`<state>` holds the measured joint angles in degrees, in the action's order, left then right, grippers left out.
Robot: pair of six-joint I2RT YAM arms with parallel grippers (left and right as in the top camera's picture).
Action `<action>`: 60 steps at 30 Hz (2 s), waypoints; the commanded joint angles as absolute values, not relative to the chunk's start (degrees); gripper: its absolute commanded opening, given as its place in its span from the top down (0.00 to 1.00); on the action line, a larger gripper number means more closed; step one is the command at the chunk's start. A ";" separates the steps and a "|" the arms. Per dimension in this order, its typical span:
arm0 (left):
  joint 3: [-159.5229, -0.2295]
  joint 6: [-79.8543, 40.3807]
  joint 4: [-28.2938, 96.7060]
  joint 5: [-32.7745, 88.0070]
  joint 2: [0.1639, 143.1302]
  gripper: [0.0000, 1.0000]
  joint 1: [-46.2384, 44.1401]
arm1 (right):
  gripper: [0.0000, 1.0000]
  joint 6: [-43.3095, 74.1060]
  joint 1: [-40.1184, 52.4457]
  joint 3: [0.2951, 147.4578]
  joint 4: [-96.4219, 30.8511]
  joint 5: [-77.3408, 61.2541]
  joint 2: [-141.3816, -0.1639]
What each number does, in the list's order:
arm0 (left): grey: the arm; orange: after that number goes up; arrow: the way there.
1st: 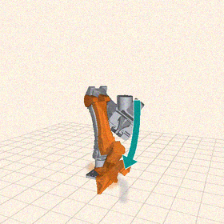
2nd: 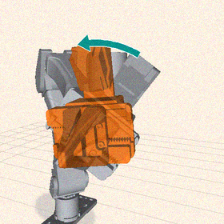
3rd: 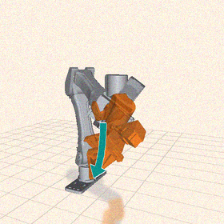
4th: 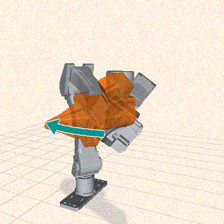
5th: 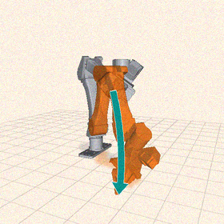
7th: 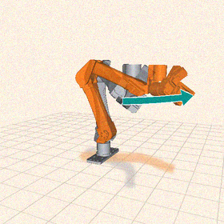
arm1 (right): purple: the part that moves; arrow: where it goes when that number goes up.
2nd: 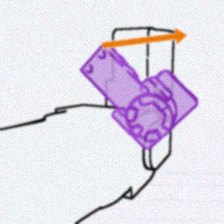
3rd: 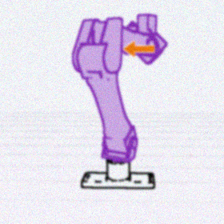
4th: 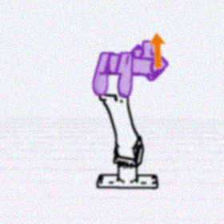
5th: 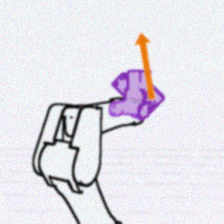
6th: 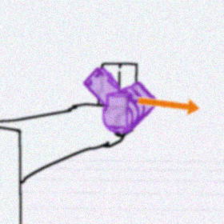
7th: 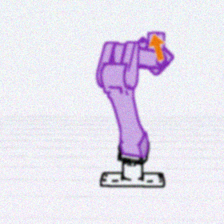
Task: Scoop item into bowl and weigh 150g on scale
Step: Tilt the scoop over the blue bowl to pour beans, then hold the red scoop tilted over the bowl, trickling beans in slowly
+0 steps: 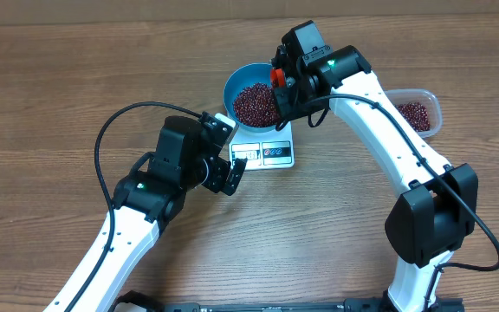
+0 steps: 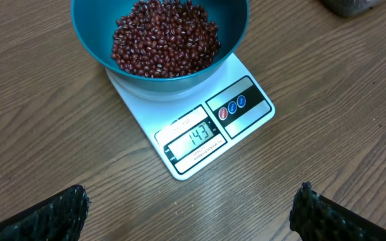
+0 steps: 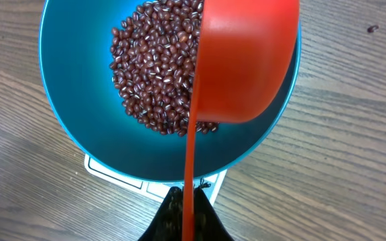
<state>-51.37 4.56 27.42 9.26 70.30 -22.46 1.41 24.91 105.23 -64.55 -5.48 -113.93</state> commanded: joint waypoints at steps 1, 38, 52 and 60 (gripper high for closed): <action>-52.25 4.95 27.24 9.93 70.39 0.01 -22.13 | 0.96 -0.51 25.12 107.39 -64.18 -4.51 -111.53; -52.25 4.95 27.22 9.93 70.39 0.00 -22.13 | 0.96 -3.29 25.12 107.39 -63.70 -4.10 -111.53; -52.25 4.95 27.22 9.93 70.39 0.00 -22.13 | 0.96 -4.60 25.12 107.37 -63.68 -3.46 -111.53; -52.25 4.95 27.22 9.93 70.39 0.00 -22.13 | 0.96 -4.86 25.12 107.37 -63.55 -3.46 -111.53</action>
